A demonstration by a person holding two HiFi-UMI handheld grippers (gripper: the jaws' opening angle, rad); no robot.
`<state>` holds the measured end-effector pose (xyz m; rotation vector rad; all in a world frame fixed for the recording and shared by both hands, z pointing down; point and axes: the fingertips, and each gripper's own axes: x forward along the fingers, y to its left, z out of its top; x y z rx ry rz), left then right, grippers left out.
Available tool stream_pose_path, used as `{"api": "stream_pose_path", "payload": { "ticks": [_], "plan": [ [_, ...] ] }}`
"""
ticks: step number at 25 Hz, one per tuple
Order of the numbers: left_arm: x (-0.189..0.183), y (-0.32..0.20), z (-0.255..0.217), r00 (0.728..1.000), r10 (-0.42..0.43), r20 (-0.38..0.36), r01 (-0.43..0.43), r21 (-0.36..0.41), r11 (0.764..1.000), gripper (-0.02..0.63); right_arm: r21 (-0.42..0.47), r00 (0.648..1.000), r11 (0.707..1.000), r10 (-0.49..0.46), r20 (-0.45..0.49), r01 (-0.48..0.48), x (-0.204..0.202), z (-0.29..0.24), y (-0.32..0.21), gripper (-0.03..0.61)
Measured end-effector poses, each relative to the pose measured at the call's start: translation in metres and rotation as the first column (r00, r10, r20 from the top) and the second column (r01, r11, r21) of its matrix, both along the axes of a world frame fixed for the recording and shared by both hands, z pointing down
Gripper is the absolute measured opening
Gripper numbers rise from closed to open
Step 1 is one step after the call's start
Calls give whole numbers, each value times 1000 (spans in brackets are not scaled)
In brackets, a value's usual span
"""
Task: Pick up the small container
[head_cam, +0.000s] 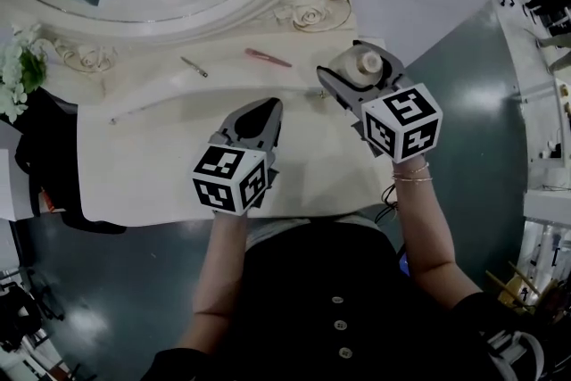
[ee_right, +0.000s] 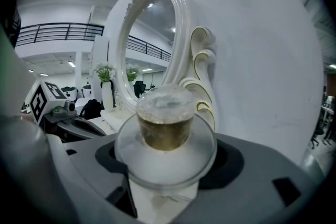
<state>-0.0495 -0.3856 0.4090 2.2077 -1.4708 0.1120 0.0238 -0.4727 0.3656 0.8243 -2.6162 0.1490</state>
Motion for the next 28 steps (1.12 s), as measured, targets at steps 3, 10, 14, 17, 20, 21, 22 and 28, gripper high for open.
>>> {"api": "stream_pose_path", "payload": {
  "ticks": [3,10,14,17,20,21,22,28],
  "plan": [
    [2,1,-6,1000,20,12,-20,11,1000,14,15,1000,1000,9,16,-9,4,-8,7,341],
    [8,8,-4,997,65,31,-65,3,998,14,33,997,999,32,68,-35,17,-19,21,341],
    [14,7,-5,995,94,47,-94,5,996,14,35,992,998,47,119,-52,20,-23,26,341],
    [20,7,-7,993,111,50,-112,9,994,14,30,990,998,52,129,-56,23,-22,31,341],
    [27,6,-6,991,125,49,-125,7,992,14,17,988,998,56,144,-59,26,-17,37,341],
    [29,6,-6,990,130,48,-130,6,991,14,10,988,998,59,145,-61,28,-14,39,341],
    [31,6,-6,990,135,47,-135,5,991,14,2,988,998,63,144,-64,29,-11,41,341],
    [40,8,-3,986,158,57,-158,-5,987,14,-39,985,996,86,151,-81,40,4,54,341]
  ]
}}
